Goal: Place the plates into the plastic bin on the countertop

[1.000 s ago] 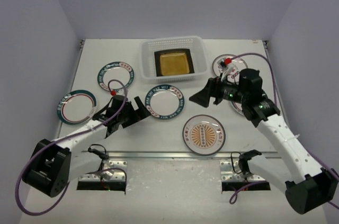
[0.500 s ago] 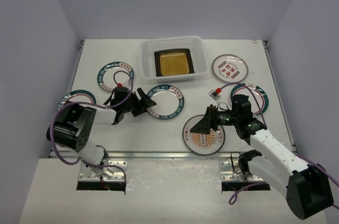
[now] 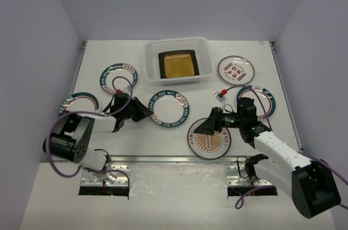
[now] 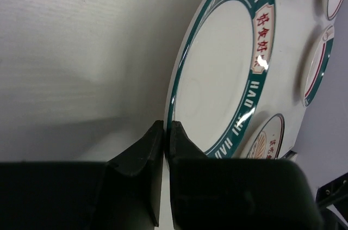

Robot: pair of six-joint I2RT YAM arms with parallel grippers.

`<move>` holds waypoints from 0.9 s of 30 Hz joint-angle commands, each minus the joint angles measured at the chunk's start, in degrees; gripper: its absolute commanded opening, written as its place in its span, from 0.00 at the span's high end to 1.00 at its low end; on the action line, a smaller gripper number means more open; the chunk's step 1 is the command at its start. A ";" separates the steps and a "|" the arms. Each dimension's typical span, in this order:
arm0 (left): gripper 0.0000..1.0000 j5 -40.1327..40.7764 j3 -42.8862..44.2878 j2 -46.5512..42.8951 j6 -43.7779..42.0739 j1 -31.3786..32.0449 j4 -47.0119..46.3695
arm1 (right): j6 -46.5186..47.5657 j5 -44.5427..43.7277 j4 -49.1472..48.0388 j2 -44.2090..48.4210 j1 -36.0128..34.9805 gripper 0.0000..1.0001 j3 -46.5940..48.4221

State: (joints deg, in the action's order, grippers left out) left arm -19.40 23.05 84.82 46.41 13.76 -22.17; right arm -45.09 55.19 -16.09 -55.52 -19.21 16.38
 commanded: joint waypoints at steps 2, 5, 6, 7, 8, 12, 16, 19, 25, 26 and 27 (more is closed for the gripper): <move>1.00 0.68 0.30 -23.09 -1.88 0.48 12.56 | -0.44 -5.66 1.27 2.24 1.42 0.14 1.87; 1.00 0.74 3.75 -31.79 -0.97 0.56 18.56 | -0.83 -8.43 4.14 5.15 3.60 0.12 2.73; 1.00 1.06 6.88 -34.43 -0.97 0.56 22.55 | -1.09 -9.52 5.11 6.28 4.39 0.11 2.85; 1.00 1.64 10.15 -35.24 -1.20 0.56 25.81 | -1.25 -10.91 8.08 7.99 5.52 0.09 3.57; 1.00 2.24 13.21 -34.79 -1.62 0.56 27.81 | -1.39 -12.09 9.92 9.75 6.65 0.06 4.03; 1.00 6.74 22.57 -28.69 -2.04 0.46 28.45 | -1.69 -16.16 15.58 14.52 9.65 0.01 5.22; 1.00 8.00 35.14 -9.73 -2.25 -0.31 25.53 | 0.04 -20.76 24.19 14.64 10.07 0.01 7.50; 1.00 10.49 48.02 2.90 -4.13 -0.96 28.52 | 1.88 -20.02 27.45 15.19 10.15 0.01 7.95; 1.00 9.73 72.06 23.70 -7.74 -1.37 35.88 | 6.32 -21.91 33.25 19.25 10.15 0.01 7.95; 1.00 9.77 74.33 26.59 -7.89 -1.37 36.66 | 6.76 -22.64 34.47 19.81 10.15 0.01 8.09; 1.00 9.64 76.15 28.62 -8.09 -1.37 36.99 | 7.03 -23.19 35.18 20.24 10.21 0.01 8.14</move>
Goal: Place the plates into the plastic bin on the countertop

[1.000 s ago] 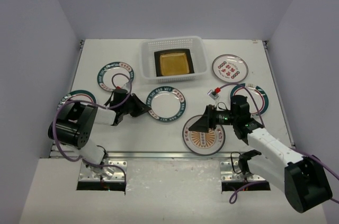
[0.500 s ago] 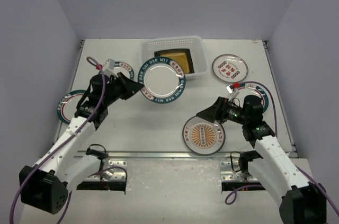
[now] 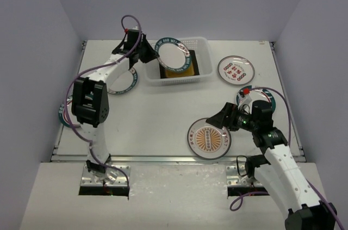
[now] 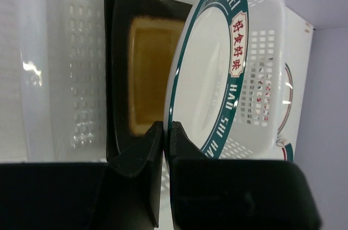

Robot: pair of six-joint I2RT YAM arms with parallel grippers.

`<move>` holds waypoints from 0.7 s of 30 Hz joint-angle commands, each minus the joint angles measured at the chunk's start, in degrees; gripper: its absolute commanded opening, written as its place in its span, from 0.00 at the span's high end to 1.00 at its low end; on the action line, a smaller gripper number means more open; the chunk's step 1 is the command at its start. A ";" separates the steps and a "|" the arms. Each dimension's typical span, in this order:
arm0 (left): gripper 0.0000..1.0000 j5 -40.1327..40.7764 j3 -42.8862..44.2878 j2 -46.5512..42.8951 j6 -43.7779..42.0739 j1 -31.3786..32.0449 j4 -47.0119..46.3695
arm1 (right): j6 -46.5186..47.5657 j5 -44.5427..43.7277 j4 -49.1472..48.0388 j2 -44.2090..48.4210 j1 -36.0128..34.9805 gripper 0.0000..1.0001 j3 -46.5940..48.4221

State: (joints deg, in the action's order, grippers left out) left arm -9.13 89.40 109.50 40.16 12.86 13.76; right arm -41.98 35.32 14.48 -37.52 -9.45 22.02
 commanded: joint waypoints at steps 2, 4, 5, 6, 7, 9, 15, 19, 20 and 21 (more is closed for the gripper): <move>1.00 -1.96 15.28 8.52 -2.13 -0.47 2.27 | 4.63 -3.88 5.58 3.06 0.42 0.01 2.44; 1.00 -2.11 19.73 11.67 -2.11 -0.47 3.43 | 5.11 -4.52 6.86 3.48 0.48 0.01 2.50; 1.00 -2.37 20.56 13.29 -2.04 -0.47 4.03 | 5.59 -5.82 8.22 3.63 0.42 0.01 2.75; 1.00 -2.78 21.05 14.44 -1.91 -0.44 4.25 | 6.11 -7.03 9.37 3.75 0.39 0.01 2.92; 1.00 -3.25 21.43 15.29 -1.76 -0.38 4.26 | 6.64 -8.15 10.38 3.85 0.39 0.01 3.03; 0.92 -3.06 21.45 16.05 -1.43 -0.16 4.24 | 7.57 -10.19 12.29 3.88 0.46 0.01 3.46; 0.48 0.06 18.35 15.19 -2.43 1.69 4.43 | 10.04 -25.35 19.90 2.68 0.39 0.01 6.47; 0.24 4.97 14.92 12.49 -4.03 3.51 4.66 | 8.56 -30.66 21.52 -0.89 0.39 0.01 7.32; 0.20 6.00 14.64 11.92 -4.42 3.97 5.18 | 8.31 -31.01 21.02 -2.04 0.39 0.01 6.94; 0.11 6.85 14.39 11.05 -4.88 4.53 5.88 | 8.13 -31.09 20.11 -4.56 0.39 0.01 6.20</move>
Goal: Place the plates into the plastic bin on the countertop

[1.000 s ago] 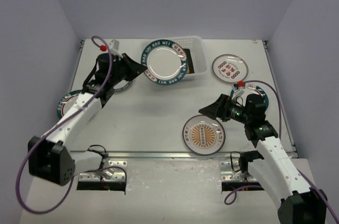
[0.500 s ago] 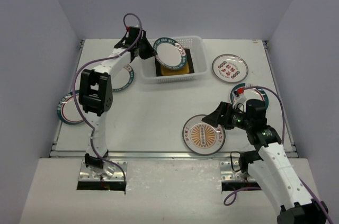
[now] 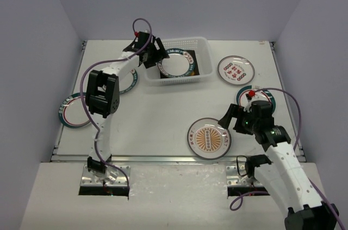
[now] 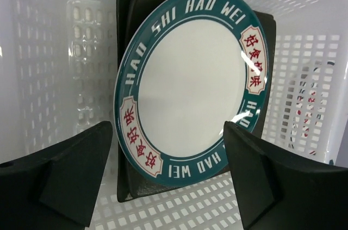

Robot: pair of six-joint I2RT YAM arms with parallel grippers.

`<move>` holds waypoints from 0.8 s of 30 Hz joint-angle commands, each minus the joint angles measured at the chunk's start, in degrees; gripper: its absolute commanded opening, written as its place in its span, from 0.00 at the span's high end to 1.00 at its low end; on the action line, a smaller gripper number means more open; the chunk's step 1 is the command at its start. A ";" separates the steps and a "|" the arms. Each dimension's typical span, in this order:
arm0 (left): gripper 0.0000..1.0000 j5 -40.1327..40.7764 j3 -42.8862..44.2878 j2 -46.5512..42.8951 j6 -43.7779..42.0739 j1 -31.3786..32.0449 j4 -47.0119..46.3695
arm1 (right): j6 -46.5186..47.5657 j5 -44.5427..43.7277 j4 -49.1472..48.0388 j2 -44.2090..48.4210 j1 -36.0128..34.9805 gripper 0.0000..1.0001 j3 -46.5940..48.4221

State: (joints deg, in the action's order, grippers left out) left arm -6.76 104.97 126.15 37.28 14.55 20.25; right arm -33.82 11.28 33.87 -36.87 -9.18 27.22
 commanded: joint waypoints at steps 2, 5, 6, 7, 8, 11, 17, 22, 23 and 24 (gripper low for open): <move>0.00 5.30 -1.42 -7.07 -2.67 3.56 0.88 | -0.23 -7.32 -0.39 -10.50 0.12 0.01 0.11; 0.00 5.63 -2.82 -9.04 -3.29 3.64 2.09 | -0.70 -7.72 -2.73 -15.38 0.12 0.01 -1.51; 0.00 5.74 -3.86 -9.91 -3.76 3.64 2.50 | -0.47 -8.35 -3.77 -17.46 0.12 0.01 -2.26; 0.00 5.94 -4.86 -11.81 -4.06 3.74 2.64 | -0.27 -9.08 -4.54 -18.84 0.12 0.01 -2.85; 0.00 6.16 -5.93 -14.00 -4.34 3.92 2.21 | -0.14 -9.82 -4.92 -19.54 0.12 0.01 -3.19; 0.00 5.85 -10.48 -20.60 -5.92 4.26 1.09 | 2.12 -6.27 -8.73 -20.28 0.21 0.01 -5.01; 0.00 1.59 -22.88 -41.92 -6.91 4.61 -3.27 | 2.67 6.71 -18.94 -28.69 0.17 0.28 -8.84; 0.00 -7.78 -37.56 -58.93 -5.18 4.35 -9.36 | 1.87 13.16 -26.88 -40.66 0.14 0.63 -9.51; 0.00 -8.20 -39.51 -61.46 -4.83 4.31 -9.55 | 1.71 13.68 -27.20 -41.52 0.16 0.69 -9.04; 0.00 -8.34 -41.25 -63.62 -4.59 4.26 -9.70 | 1.17 14.46 -28.05 -41.90 0.21 0.74 -9.02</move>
State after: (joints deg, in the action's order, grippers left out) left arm -9.56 70.30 70.12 31.82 19.05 15.13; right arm -33.34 23.70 9.17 -73.13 -8.78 20.13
